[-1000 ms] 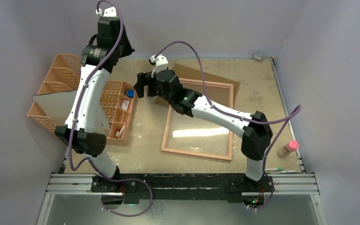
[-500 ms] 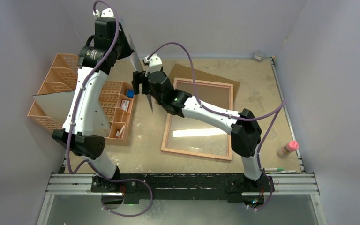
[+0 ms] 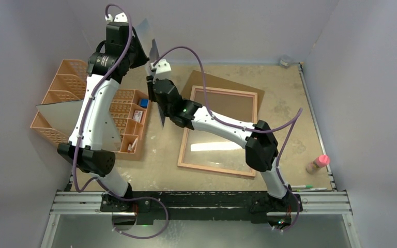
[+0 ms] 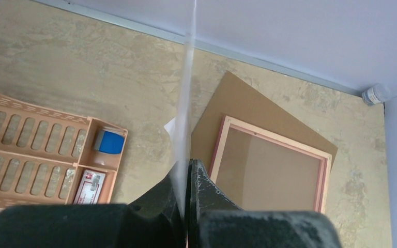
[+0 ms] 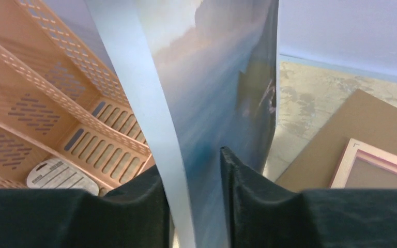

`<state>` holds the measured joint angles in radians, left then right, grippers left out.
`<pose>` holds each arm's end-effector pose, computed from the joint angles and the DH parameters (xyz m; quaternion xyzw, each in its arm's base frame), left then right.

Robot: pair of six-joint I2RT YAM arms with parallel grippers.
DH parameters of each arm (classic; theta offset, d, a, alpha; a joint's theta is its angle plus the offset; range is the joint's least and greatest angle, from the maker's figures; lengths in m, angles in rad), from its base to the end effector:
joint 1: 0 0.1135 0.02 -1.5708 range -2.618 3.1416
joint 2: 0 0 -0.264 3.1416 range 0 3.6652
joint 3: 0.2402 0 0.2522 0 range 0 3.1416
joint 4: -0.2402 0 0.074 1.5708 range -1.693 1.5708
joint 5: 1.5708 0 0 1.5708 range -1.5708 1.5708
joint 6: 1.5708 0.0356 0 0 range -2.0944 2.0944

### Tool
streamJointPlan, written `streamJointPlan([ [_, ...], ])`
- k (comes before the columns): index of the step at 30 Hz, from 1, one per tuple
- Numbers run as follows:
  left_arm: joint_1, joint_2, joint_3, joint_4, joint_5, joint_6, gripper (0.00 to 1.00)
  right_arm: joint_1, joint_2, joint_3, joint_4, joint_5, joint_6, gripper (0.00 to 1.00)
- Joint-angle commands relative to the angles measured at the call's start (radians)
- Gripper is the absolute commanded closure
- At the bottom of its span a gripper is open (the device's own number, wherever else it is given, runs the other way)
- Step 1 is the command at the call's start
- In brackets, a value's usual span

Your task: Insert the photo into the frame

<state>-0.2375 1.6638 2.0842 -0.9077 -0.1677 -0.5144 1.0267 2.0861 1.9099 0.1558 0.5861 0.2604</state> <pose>0.3319 -0.0742 0.4800 -0.1606 0.8397 -0.1219 0.5043 0.2785 0.4222 0.3572 -0.0681 0.7098 0.2370 0.6598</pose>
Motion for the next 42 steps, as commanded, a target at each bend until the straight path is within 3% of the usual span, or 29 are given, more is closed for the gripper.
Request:
streamJointPlan([
  [1, 0.006, -0.052, -0.018, 0.008, 0.032, -0.019, 1.00, 0.004, -0.014, 0.050, 0.014, 0.067, -0.042, 0.69],
  [10, 0.006, -0.069, -0.027, 0.012, 0.039, -0.024, 1.00, 0.004, -0.011, 0.063, -0.012, 0.102, -0.044, 1.00],
  [12, 0.005, -0.073, -0.027, 0.015, 0.040, -0.023, 0.93, 0.004, -0.017, 0.058, -0.015, 0.106, -0.043, 1.00],
  [14, 0.006, -0.077, -0.026, 0.022, 0.045, -0.019, 0.78, 0.004, -0.027, 0.052, -0.015, 0.106, -0.043, 1.00],
  [17, 0.006, -0.088, -0.028, 0.043, 0.047, -0.014, 0.46, 0.004, -0.046, 0.034, -0.019, 0.073, -0.043, 1.00],
  [21, 0.006, -0.122, -0.038, 0.096, 0.048, 0.001, 0.23, 0.001, -0.061, 0.018, -0.025, 0.009, -0.054, 1.00],
  [26, 0.005, -0.177, -0.047, 0.146, 0.033, 0.022, 0.17, -0.019, -0.075, 0.021, -0.037, -0.087, -0.034, 1.00],
  [34, 0.004, -0.328, -0.100, 0.289, 0.040, 0.028, 0.16, -0.046, -0.119, 0.116, -0.086, -0.257, 0.051, 1.00],
  [42, 0.004, -0.359, -0.109, 0.284, 0.028, 0.051, 0.16, -0.157, -0.197, 0.122, -0.216, -0.437, 0.297, 1.00],
])
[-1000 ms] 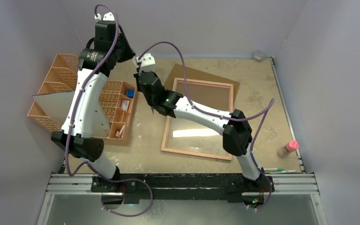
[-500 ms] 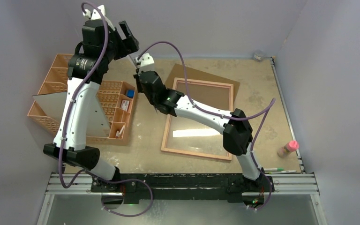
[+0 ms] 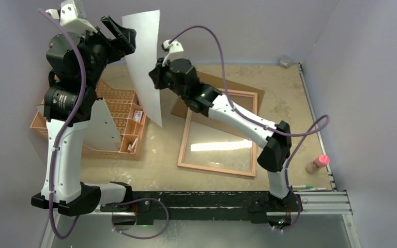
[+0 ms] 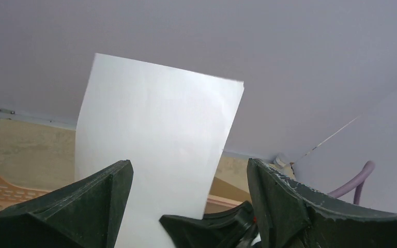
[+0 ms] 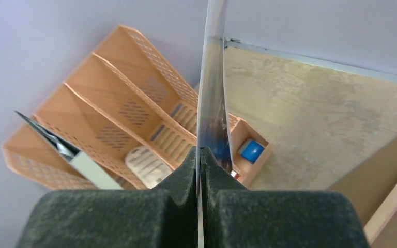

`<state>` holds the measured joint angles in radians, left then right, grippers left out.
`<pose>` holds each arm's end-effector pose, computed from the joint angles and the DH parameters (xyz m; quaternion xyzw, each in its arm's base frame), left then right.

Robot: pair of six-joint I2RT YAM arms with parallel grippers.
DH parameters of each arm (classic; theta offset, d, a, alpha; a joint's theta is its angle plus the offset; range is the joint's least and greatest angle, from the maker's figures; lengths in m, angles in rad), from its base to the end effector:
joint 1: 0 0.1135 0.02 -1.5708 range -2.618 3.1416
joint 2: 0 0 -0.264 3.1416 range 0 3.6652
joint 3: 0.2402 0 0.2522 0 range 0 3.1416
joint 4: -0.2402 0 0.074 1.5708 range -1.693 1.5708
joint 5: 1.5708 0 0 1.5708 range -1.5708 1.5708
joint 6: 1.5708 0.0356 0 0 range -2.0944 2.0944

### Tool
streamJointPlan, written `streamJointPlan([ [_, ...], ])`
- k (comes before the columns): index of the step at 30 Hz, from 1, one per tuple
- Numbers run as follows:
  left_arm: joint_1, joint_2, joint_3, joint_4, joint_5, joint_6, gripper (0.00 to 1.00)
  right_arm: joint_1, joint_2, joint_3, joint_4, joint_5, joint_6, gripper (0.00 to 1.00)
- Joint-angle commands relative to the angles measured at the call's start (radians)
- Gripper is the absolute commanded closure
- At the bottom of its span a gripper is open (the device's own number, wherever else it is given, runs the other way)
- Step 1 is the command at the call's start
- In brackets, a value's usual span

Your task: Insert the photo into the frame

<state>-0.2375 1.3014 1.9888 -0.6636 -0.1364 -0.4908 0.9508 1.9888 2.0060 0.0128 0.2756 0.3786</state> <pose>0.2055 -0.0448 0.5724 -0.1364 0.6853 -0.2097 0.6840 0.2864 0.3844 0.4222 -0.1001 0.6896 0.3632 0.6185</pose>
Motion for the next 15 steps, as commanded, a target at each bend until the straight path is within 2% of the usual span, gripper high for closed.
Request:
streamJointPlan([
  [1, 0.004, 0.003, -0.025, 0.043, 0.001, 0.027, 0.16, -0.109, -0.114, -0.002, -0.091, -0.165, 0.226, 1.00],
  [7, 0.004, 0.014, -0.086, 0.060, 0.042, 0.019, 0.16, -0.282, -0.245, -0.301, -0.143, -0.373, 0.416, 1.00],
  [11, 0.004, 0.026, -0.133, 0.069, 0.067, 0.010, 0.16, -0.380, -0.323, -0.490, -0.220, -0.453, 0.426, 1.00],
  [15, 0.004, 0.038, -0.205, 0.094, 0.092, -0.007, 0.16, -0.478, -0.408, -0.703, -0.259, -0.467, 0.352, 1.00],
])
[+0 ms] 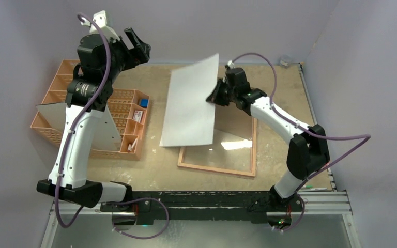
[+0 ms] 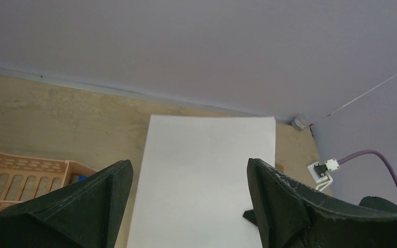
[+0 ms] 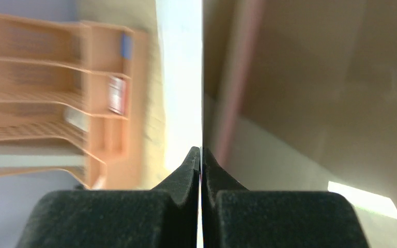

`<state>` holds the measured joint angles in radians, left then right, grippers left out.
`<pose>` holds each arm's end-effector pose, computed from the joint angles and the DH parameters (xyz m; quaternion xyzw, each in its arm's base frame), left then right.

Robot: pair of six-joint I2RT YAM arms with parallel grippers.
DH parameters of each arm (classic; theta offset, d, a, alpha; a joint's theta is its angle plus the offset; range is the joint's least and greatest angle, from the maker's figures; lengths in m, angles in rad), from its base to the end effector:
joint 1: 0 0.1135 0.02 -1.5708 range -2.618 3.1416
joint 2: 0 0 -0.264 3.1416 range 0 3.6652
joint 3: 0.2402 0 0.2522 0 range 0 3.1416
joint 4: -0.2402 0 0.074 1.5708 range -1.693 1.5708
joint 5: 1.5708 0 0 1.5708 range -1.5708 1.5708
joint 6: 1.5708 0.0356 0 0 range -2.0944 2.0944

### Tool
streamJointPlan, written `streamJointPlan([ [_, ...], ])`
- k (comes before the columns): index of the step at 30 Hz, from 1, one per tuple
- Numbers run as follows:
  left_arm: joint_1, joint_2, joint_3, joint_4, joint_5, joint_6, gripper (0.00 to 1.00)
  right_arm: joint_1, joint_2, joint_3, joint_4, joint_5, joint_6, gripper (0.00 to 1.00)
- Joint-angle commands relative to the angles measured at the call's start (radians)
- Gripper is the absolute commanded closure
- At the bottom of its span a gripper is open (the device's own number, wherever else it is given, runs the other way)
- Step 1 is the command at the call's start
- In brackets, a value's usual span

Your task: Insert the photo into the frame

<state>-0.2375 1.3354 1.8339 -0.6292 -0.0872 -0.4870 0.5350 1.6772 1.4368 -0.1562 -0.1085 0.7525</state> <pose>0.2470 -0.0566 0.5258 -0.1220 0.7416 -0.2028 0.6277 0.3431 0.2078 0.3337 0.0604 0.8297 0.3681 0.4153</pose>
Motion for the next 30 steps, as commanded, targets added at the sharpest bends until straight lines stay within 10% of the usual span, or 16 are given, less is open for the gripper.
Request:
streamJointPlan([
  [1, 0.004, 0.010, -0.067, 0.066, 0.054, -0.015, 0.16, -0.077, -0.105, -0.162, -0.112, -0.058, -0.063, 1.00],
  [16, 0.004, 0.149, -0.245, 0.113, 0.262, -0.026, 0.17, -0.173, -0.143, -0.389, -0.269, 0.230, -0.258, 1.00],
  [30, 0.001, 0.231, -0.406, 0.196, 0.399, -0.052, 0.18, -0.193, -0.118, -0.376, -0.232, 0.196, -0.285, 1.00],
])
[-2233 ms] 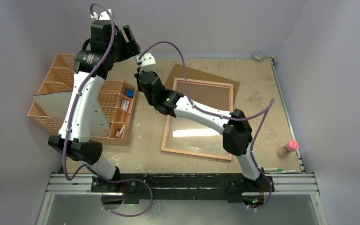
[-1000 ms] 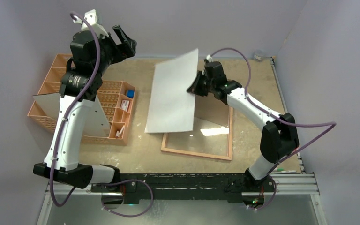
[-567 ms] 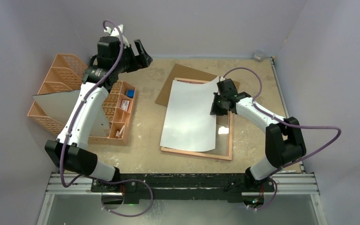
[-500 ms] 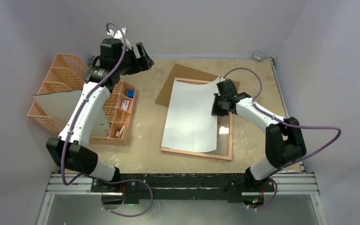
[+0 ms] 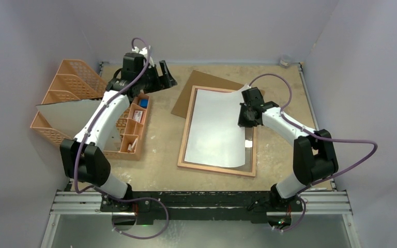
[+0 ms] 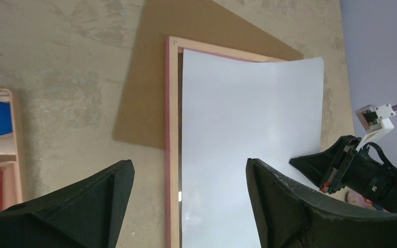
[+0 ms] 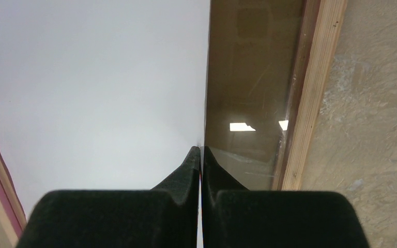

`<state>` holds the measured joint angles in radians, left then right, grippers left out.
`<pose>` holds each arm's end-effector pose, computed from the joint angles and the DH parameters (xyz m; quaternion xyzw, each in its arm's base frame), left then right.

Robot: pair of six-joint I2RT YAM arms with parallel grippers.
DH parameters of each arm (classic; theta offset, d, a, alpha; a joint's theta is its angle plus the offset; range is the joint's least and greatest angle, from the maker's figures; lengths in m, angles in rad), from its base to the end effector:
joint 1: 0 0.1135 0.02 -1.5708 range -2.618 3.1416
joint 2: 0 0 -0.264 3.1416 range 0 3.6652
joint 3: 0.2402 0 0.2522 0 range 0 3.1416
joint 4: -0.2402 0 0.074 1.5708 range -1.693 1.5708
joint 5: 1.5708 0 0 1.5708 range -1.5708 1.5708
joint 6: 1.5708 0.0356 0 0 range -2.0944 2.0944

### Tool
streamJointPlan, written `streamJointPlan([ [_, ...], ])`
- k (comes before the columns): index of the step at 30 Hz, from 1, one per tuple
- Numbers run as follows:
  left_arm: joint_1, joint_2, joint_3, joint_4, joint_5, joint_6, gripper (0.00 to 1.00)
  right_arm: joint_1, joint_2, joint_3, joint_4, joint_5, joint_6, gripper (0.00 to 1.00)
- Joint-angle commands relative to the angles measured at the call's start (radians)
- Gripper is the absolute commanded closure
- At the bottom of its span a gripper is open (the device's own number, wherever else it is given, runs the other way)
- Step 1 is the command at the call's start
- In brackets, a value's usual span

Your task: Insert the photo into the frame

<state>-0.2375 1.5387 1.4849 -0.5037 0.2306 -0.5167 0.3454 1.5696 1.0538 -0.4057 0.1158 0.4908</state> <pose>0.3398 -0.0906 0.3666 -0.0656 0.8679 -0.2710 0.4111 0.3105 0.1073 0.2218 0.0871 0.9423 0.0792 0.3133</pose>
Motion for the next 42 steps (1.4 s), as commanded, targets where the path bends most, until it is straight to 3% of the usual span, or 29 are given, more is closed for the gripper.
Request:
streamJointPlan([
  [1, 0.000, 0.037, -0.076, 0.078, 0.092, -0.025, 0.18, -0.003, -0.008, 0.005, 0.025, -0.052, -0.022, 1.00],
  [7, -0.017, 0.090, -0.208, 0.170, 0.180, -0.048, 0.18, -0.003, 0.012, -0.009, 0.064, -0.157, -0.007, 1.00],
  [13, -0.048, 0.152, -0.273, 0.215, 0.198, -0.057, 0.18, -0.003, 0.024, -0.011, 0.045, -0.118, -0.004, 0.98],
  [20, -0.062, 0.171, -0.260, 0.207, 0.164, -0.046, 0.19, -0.002, 0.000, -0.005, 0.013, -0.015, 0.001, 0.48],
  [26, -0.065, 0.187, -0.255, 0.191, 0.149, -0.035, 0.19, -0.003, -0.015, 0.006, -0.055, 0.140, 0.016, 0.34],
  [34, -0.079, 0.224, -0.250, 0.182, 0.130, -0.026, 0.19, -0.002, -0.046, -0.022, -0.089, 0.399, 0.066, 0.08],
  [37, -0.090, 0.251, -0.243, 0.180, 0.138, -0.025, 0.19, -0.005, -0.041, -0.040, -0.049, 0.384, 0.081, 0.02],
  [42, -0.115, 0.297, -0.224, 0.180, 0.135, -0.030, 0.19, -0.018, 0.003, -0.067, 0.044, 0.279, 0.122, 0.01],
])
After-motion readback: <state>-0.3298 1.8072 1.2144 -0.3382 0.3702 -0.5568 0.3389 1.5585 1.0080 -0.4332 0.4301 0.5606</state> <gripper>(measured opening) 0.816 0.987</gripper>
